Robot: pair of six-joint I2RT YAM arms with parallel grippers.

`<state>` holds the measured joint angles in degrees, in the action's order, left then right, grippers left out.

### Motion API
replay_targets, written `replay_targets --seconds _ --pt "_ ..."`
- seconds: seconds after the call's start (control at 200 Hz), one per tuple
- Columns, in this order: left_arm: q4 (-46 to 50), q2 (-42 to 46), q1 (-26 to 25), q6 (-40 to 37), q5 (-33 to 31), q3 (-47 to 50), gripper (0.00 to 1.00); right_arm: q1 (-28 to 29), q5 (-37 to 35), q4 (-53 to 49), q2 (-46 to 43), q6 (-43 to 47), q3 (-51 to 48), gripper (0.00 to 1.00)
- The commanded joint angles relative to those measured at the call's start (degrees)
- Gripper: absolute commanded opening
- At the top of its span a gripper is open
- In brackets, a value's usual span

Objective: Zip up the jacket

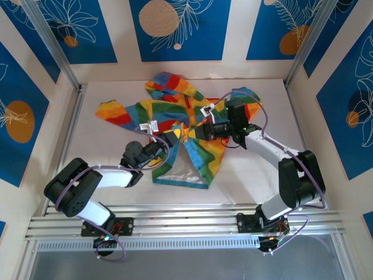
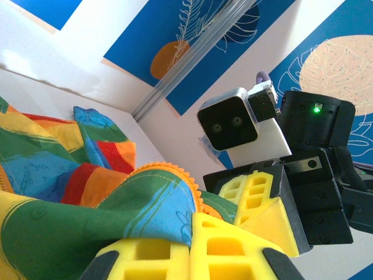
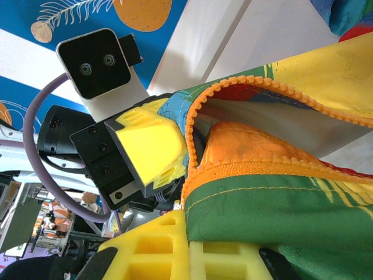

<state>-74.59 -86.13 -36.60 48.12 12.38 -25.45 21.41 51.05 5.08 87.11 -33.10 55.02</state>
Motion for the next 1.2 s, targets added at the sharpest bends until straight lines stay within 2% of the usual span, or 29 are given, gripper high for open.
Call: replay_targets --seconds 0.0,1.195 --pt "-4.4 -0.61 0.67 0.91 0.63 -0.83 0.0 0.34 0.98 0.45 0.69 -0.49 1.64 0.0" --pt "-5.62 0.5 0.65 1.78 0.69 1.91 0.0 0.28 0.32 1.73 2.3 -2.22 3.6 0.0"
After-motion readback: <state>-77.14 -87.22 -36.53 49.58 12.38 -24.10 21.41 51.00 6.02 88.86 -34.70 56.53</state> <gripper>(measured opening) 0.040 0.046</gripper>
